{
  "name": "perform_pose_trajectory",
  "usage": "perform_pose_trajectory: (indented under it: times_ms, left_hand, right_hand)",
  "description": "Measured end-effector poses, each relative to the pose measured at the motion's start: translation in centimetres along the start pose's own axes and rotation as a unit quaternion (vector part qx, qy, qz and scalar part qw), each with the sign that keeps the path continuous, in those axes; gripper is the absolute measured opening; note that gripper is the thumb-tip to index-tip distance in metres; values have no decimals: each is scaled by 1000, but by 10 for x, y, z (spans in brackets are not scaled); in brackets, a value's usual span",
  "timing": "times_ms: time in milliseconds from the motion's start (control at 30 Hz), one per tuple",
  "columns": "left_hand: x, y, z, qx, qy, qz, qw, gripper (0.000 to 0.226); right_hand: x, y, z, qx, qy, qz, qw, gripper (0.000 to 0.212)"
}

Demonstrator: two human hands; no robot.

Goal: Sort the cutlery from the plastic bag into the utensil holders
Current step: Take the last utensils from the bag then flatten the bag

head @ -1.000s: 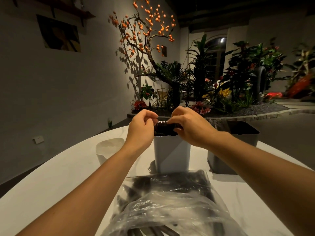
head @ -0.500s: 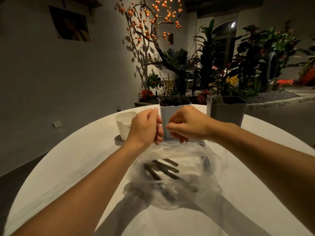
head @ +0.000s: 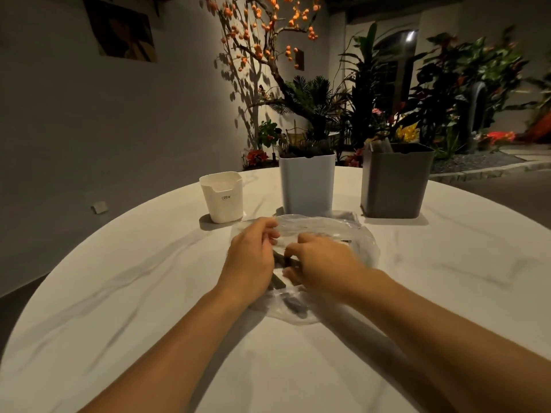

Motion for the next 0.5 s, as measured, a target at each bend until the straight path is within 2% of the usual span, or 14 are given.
perform_pose_trajectory:
  times_ms: [67,233,367,500]
  left_hand:
    - [-1,-4,4,-11,-5,12,1000,31]
    - [2,-13,10,-50,-19,54,997,29]
    - [12,-19,-1,-108,-74,91,987,21]
    - [19,-25,-9,-128,-134,107,977,25]
  right_hand:
    - [1,6,1,28,10,-35,999,32]
    - [2,6,9,107,18,17,994,43]
    - [4,4,9,108,15,10,994,41]
    - [8,3,8,92,17,-11,996,37]
Point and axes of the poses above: each hand's wrist, its own x-axis away from the middle knuckle, its own y-axis out of the back of the hand, z = x × y, the point moved 10 cm from there along -x, towards the middle knuckle, and after that the axes turned 5 degrees about -z, right-handed, at the moved point
